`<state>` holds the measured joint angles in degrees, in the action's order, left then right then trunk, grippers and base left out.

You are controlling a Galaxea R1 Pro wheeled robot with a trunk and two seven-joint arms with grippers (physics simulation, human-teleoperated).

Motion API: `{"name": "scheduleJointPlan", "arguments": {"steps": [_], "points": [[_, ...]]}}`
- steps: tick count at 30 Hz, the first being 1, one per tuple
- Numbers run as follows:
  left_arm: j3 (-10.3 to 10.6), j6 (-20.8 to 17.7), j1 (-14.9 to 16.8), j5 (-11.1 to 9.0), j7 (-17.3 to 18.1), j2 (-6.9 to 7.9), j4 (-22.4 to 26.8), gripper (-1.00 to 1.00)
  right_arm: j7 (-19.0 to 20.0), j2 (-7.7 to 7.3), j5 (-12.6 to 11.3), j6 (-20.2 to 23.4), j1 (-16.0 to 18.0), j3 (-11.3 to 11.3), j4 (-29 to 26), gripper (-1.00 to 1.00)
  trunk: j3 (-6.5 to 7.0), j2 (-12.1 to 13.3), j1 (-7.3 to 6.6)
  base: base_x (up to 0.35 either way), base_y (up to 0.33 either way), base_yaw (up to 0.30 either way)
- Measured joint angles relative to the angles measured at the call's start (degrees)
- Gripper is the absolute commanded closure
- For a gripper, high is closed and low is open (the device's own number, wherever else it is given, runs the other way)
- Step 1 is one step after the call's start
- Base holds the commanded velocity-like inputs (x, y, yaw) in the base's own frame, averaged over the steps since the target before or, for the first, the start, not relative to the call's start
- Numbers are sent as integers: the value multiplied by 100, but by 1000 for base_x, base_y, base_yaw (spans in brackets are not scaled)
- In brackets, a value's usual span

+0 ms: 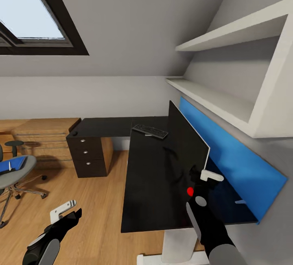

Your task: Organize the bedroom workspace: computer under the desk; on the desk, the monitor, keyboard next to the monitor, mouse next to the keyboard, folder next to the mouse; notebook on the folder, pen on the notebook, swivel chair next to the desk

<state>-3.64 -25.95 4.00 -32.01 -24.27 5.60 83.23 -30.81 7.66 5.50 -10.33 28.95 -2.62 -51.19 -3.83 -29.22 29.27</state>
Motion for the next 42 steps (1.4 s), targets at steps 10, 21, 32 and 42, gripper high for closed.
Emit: {"name": "scheduleJointPlan", "arguments": {"steps": [10,21,32,42], "points": [[0,0,0,0,1,0,0,-100,-1,-1,-1,-2,0,-1,-2,-100,0,0,0,0,-1,0],[0,0,0,0,1,7,0,-100,-1,-3,-1,-4,0,-1,-5,-100,0,0,0,0,0,0],[0,-1,0,0,-8,2,0,-100,-1,-8,-1,-3,0,-10,-7,-100,0,0,0,-2,-51,0],[0,-9,0,-1,-9,0,0,-100,10,-8,2,-5,0,-1,8,-100,0,1,3,-238,-2,0]]}}
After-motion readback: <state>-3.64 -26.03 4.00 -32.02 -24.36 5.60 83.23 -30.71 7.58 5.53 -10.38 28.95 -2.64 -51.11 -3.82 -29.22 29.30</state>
